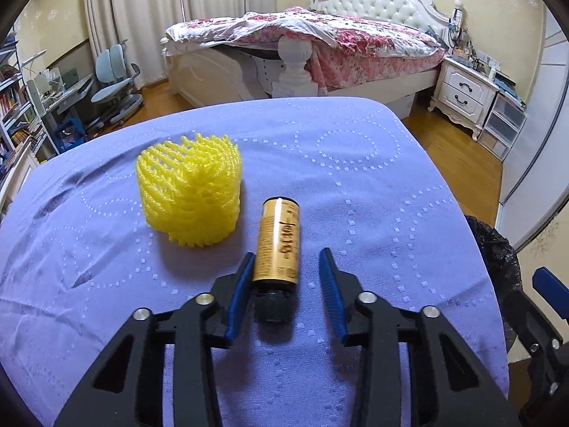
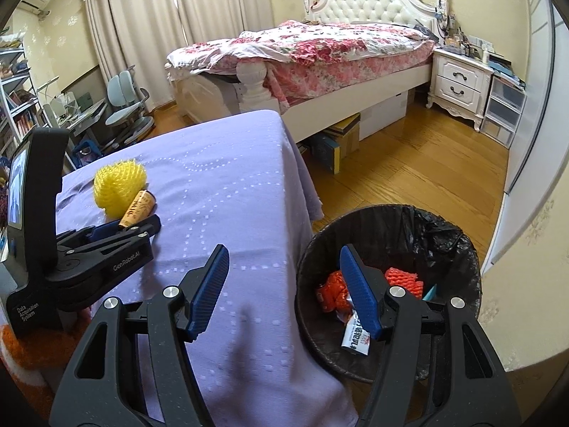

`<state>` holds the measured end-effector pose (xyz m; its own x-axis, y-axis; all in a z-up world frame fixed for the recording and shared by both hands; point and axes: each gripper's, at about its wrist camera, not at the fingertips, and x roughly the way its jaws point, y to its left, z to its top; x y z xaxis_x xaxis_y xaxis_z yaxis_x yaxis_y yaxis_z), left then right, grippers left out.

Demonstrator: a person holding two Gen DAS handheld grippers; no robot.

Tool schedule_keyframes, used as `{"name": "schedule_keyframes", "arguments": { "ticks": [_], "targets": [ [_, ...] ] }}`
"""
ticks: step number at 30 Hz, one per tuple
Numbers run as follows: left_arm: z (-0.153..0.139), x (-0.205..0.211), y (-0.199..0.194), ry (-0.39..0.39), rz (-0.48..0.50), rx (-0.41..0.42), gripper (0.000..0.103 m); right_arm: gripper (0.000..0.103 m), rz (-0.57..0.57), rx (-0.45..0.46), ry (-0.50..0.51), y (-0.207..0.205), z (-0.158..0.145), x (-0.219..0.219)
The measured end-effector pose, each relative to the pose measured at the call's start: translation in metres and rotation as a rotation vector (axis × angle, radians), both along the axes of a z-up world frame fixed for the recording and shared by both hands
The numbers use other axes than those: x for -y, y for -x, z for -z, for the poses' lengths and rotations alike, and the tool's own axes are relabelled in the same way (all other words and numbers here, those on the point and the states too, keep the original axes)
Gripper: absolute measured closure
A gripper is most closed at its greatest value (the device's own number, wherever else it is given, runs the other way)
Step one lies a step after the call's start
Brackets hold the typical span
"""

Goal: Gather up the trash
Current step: 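Grasp the gold-and-black bottle with the left tool, then grasp the yellow foam net with the right tool while the left tool holds the bottle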

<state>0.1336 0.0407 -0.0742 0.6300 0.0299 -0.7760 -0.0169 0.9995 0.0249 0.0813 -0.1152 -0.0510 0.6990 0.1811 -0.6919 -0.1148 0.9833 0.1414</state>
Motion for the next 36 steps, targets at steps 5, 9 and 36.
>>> {"name": "schedule_keyframes", "arguments": {
  "ticks": [5, 9, 36],
  "targets": [
    [0.0, -0.002, 0.011, -0.003, 0.021, 0.008, 0.076, 0.04, -0.032, -0.006, 0.017, -0.002, 0.001, -0.017],
    [-0.001, -0.011, 0.025, 0.016, 0.018, 0.011, 0.076, 0.039, -0.047, -0.01, 0.02, -0.002, 0.001, -0.026],
    [-0.001, -0.168, 0.052, 0.032, -0.277, 0.017, 0.076, 0.036, -0.265, -0.075, 0.049, -0.027, 0.012, -0.155]
  ]
}}
